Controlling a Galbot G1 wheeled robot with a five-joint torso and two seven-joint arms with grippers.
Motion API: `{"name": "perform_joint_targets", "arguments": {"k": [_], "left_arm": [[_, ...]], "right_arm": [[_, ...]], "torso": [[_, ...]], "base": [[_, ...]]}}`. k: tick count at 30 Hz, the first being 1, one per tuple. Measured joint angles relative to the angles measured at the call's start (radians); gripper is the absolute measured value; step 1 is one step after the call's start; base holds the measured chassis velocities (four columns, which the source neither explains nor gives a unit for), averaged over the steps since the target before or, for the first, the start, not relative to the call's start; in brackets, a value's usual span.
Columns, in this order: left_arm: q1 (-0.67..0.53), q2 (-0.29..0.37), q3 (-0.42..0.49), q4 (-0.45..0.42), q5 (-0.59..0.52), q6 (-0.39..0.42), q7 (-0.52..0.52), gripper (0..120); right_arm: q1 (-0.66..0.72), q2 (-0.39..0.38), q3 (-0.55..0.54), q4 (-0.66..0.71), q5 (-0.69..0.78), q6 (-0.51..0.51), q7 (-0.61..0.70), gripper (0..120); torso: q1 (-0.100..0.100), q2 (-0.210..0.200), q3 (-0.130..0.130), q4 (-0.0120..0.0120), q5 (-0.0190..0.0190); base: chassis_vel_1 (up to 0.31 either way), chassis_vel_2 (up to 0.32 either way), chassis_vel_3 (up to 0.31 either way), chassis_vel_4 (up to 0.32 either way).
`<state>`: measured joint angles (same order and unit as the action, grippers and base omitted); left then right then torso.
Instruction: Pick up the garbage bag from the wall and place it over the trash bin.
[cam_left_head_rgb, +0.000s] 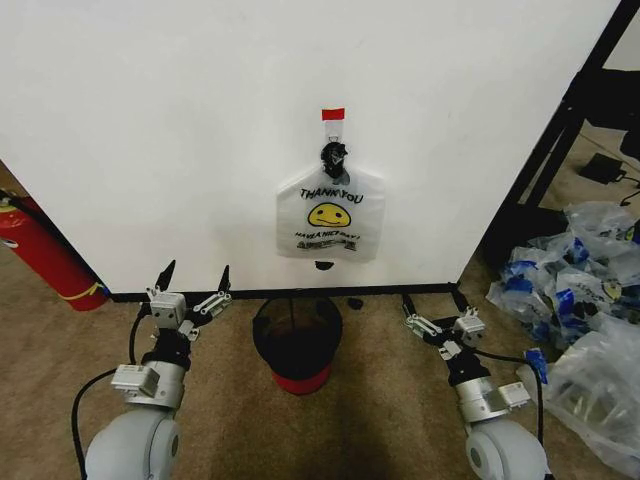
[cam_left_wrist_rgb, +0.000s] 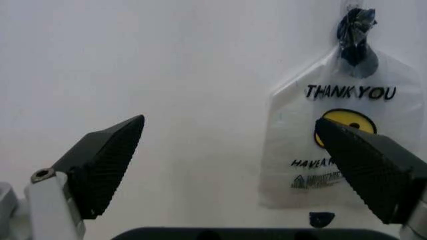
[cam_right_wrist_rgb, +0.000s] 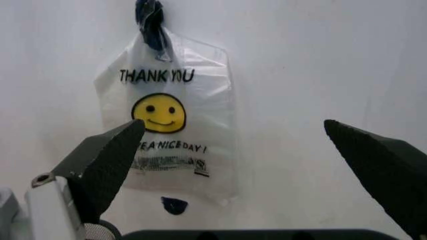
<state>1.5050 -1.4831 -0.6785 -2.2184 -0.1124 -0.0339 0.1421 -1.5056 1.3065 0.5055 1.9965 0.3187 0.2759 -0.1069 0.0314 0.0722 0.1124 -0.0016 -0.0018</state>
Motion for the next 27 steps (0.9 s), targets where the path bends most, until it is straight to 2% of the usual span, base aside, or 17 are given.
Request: {"name": "perform_joint_targets", "arguments": {"k": [8, 27], "left_arm": [[0.018, 0.004, -0.004, -0.015, 0.001, -0.002, 0.001, 100], [0.043, -0.014, -0.002, -0.044, 0.023, -0.013, 0.007, 100]], "right_arm": [[0.013, 0.003, -0.012, 0.003, 0.013, 0.000, -0.008, 100], [0.042, -0.023, -0.046, -0.004, 0.204, -0.021, -0.034, 100]], "torso": [[0.000, 0.000, 0.000, 0.0001, -0.0001], [0.000, 0.000, 0.000, 0.0001, 0.0000]], "base": [[0.000, 0.000, 0.000, 0.000], [0.000, 0.000, 0.000, 0.000]]}}
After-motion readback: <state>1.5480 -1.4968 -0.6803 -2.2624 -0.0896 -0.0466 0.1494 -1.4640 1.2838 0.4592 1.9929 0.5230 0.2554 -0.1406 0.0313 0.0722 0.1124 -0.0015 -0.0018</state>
